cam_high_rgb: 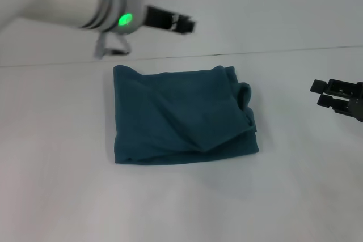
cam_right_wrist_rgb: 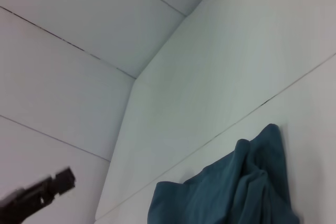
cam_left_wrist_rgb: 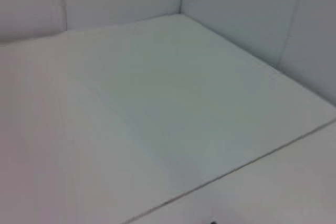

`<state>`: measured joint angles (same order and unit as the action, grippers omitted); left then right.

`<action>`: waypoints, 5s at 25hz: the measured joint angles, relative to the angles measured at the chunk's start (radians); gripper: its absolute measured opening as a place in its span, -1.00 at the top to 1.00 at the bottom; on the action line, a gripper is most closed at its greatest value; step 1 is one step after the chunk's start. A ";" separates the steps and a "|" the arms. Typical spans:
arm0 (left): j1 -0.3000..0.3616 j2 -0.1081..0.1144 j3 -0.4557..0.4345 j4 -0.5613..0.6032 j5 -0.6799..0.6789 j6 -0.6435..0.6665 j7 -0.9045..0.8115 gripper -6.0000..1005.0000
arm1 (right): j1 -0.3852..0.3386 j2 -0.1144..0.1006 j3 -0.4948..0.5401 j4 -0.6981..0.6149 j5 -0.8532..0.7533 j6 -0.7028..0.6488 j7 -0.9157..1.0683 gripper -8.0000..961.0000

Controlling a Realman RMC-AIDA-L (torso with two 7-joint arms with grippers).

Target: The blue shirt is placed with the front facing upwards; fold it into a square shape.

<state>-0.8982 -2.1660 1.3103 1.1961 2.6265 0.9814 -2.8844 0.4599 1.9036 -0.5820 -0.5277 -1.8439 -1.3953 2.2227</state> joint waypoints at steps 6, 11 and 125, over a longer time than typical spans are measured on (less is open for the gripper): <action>0.086 0.008 -0.284 -0.050 -0.274 0.136 0.069 0.03 | 0.006 -0.002 0.000 0.000 -0.028 0.005 0.004 -0.36; 0.128 0.055 -0.536 -0.230 -0.544 0.307 0.214 -0.02 | 0.011 -0.004 -0.001 0.000 -0.050 0.006 0.006 -0.36; 0.405 0.126 -0.859 -0.503 -0.564 0.645 0.687 -0.53 | 0.466 0.081 -0.349 0.038 -0.475 0.306 0.505 -0.36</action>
<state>-0.4929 -2.0402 0.4510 0.6934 2.0623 1.6262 -2.1974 0.9262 1.9844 -0.9315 -0.4893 -2.3189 -1.0895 2.7273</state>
